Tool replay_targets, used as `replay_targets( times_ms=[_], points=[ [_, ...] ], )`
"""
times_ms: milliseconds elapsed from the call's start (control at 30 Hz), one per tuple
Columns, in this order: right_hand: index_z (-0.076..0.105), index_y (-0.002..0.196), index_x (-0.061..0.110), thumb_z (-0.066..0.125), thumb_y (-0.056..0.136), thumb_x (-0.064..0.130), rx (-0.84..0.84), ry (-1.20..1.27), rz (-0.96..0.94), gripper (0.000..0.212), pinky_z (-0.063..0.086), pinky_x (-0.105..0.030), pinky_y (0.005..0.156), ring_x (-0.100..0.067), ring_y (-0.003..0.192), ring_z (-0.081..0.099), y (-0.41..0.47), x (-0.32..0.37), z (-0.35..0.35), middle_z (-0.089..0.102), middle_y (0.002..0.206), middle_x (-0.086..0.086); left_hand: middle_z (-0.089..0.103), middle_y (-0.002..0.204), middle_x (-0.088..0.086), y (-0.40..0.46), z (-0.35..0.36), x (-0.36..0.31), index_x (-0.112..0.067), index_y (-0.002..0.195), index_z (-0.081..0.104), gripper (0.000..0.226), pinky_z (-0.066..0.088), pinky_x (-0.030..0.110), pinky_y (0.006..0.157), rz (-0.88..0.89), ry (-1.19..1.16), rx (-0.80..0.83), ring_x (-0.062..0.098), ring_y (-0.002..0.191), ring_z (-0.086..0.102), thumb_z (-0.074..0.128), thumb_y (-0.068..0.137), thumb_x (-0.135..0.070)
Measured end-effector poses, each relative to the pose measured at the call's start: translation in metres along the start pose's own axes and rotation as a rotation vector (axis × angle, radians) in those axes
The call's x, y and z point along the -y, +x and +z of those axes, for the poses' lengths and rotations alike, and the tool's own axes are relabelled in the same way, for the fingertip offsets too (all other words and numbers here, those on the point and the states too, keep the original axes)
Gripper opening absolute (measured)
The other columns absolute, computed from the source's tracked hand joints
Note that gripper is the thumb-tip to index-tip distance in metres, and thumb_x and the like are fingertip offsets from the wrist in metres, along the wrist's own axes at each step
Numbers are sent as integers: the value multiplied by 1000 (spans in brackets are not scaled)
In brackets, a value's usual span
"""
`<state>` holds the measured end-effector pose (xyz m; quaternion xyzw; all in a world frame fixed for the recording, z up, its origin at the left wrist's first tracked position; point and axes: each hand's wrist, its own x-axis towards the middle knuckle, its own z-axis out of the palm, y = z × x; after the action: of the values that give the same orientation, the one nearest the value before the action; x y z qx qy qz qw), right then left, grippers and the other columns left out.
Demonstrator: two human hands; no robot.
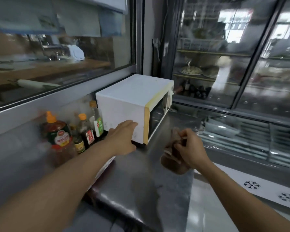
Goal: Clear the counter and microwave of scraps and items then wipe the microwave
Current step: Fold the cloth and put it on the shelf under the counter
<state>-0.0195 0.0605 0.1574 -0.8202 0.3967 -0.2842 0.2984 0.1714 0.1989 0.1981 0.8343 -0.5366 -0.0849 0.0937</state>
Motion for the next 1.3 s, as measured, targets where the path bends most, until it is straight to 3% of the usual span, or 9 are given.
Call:
replay_targets(
  times_ms=[267,400,533,733,933,1067,1133,1233,1300],
  points=[
    [55,93,14,69,78,8,-74,107,51,22,50,-35,72,-20,81,61,-94,27,-70,63,88,-1,51,137,2,-84,8,-65,-18,134,47,63,42,32,103,77,-420,-10,17,122,51,72,79,-32],
    [52,87,20,70,78,6,-105,185,80,24,52,-31,73,-15,79,61,-120,19,-98,62,85,4,65,115,1,-98,17,-107,-16,120,59,47,48,31,96,92,-711,-32,14,106,61,75,77,-28],
    [53,89,18,72,77,6,-150,232,77,25,52,-35,78,-16,82,61,-136,8,-127,62,87,2,67,106,2,-106,26,-155,-14,112,61,35,49,23,88,153,-874,45,12,101,62,73,79,-20],
    [54,95,15,70,78,9,-223,278,68,24,50,-31,79,-15,88,60,-143,-28,-186,62,93,1,67,82,0,-103,35,-248,-10,95,62,14,48,7,65,248,-1077,141,0,68,63,66,84,-3],
    [50,96,16,68,83,10,-213,319,95,22,43,-10,57,-2,76,56,-143,-102,-272,55,90,9,63,69,-1,-79,52,-359,-15,75,64,21,48,18,64,254,-974,167,8,63,59,64,80,5],
    [53,100,15,70,82,9,-169,399,170,25,53,-28,71,-22,95,61,-141,-162,-331,58,107,-3,55,66,3,-59,64,-429,-13,67,55,19,43,20,60,226,-935,138,13,62,53,64,79,-1],
    [55,96,16,70,81,7,-143,425,190,23,54,-34,80,-23,96,61,-142,-190,-355,58,107,-6,55,73,11,-50,67,-458,-11,73,54,12,42,27,66,226,-977,151,19,71,54,60,81,-4],
    [56,97,19,69,83,10,-122,485,217,21,52,-36,85,-21,96,59,-139,-222,-384,57,109,-9,55,77,13,-36,71,-493,-15,70,51,18,40,31,71,215,-1040,160,21,75,55,55,84,-4],
    [55,109,20,65,87,23,-115,516,278,24,48,-30,82,-20,104,57,-134,-242,-399,58,115,-6,53,75,13,-25,72,-510,-16,65,46,25,40,29,67,212,-1077,169,20,71,54,51,85,-1]
  ],
)
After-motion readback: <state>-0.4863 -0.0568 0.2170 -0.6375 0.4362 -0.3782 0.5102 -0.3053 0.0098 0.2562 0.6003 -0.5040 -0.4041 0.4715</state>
